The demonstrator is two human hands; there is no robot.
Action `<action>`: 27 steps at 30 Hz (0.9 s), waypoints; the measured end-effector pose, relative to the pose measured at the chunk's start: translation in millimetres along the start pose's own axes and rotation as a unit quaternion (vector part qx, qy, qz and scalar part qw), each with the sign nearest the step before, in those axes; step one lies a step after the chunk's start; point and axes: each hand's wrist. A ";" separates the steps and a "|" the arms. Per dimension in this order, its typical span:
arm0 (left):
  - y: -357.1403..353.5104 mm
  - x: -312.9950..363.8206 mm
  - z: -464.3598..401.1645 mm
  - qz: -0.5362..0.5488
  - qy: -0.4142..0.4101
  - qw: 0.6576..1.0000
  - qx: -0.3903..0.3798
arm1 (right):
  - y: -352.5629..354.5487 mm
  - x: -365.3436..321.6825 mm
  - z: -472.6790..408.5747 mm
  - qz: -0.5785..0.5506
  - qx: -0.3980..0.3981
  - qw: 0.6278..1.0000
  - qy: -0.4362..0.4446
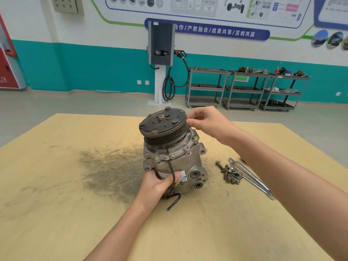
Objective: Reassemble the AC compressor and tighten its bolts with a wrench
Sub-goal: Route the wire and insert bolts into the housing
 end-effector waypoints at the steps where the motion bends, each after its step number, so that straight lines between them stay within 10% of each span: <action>1: 0.2 -0.3 -0.1 0.000 -0.002 1.000 0.000 | 0.4 -1.1 -1.0 0.009 0.000 1.000 -0.006; 14: 1.7 -3.3 -0.8 -0.002 -0.013 1.000 -0.003 | 15.3 -14.3 -11.5 0.097 -0.041 0.994 -0.009; 27: 2.1 -5.5 -1.9 -0.001 -0.011 1.000 -0.007 | 5.6 10.9 -4.9 -0.164 -0.178 0.959 -0.148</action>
Point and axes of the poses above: each hand's wrist, its own z-axis away from the middle knuckle, its own y-axis out of the back of the hand, x = y × z, and after that the axes turned 5 degrees about -y, right-handed
